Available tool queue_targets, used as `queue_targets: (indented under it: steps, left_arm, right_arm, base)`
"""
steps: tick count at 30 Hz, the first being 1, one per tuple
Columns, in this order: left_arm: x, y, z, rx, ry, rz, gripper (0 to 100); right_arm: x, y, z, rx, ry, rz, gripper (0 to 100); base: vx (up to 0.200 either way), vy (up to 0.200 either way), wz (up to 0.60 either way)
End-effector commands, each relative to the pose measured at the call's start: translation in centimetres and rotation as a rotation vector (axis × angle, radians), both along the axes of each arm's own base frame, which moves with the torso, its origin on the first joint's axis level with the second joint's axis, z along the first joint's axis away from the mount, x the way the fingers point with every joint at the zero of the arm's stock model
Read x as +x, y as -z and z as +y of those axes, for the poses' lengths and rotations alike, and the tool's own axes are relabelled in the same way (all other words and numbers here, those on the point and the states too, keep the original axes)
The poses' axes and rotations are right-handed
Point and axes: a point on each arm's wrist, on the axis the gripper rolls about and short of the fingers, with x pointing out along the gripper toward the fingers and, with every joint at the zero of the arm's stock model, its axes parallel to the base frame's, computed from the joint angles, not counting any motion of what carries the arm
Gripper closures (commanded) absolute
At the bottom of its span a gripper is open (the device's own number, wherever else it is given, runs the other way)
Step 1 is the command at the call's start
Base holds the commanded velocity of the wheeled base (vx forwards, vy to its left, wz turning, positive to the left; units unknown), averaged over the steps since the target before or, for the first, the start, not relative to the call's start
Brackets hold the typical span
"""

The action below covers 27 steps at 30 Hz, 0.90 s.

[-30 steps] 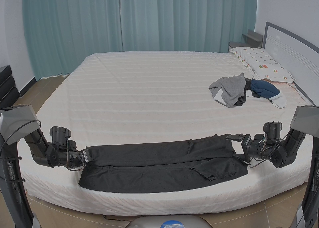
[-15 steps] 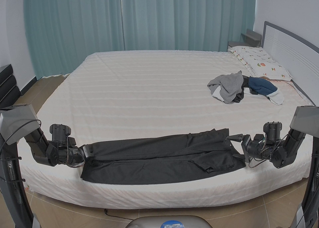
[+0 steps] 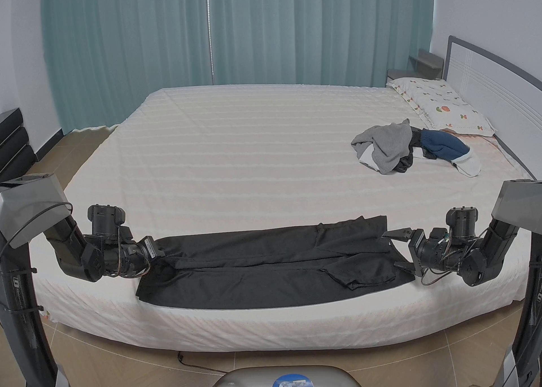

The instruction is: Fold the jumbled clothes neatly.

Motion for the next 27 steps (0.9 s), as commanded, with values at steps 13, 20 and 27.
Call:
queue_targets:
  steps: [13, 20, 27]
  left_arm:
    - [-0.7, -6.8, -4.2, -0.062, -0.03, -0.002, 100]
    - [-0.1, -9.2, -6.1, -0.08, -0.012, 0.088, 100]
    - [0.7, -10.7, -8.2, -0.11, 0.006, 0.115, 100]
  right_arm:
    - [0.0, 0.0, 0.1, -0.001, -0.002, 0.001, 0]
    - [0.0, 0.0, 0.1, -0.001, -0.002, 0.001, 0]
    - [0.0, 0.0, 0.1, -0.002, -0.003, 0.0, 0]
  base:
    - [0.0, -0.2, 0.0]
    - [0.0, -0.2, 0.0]
    - [0.0, -0.2, 0.0]
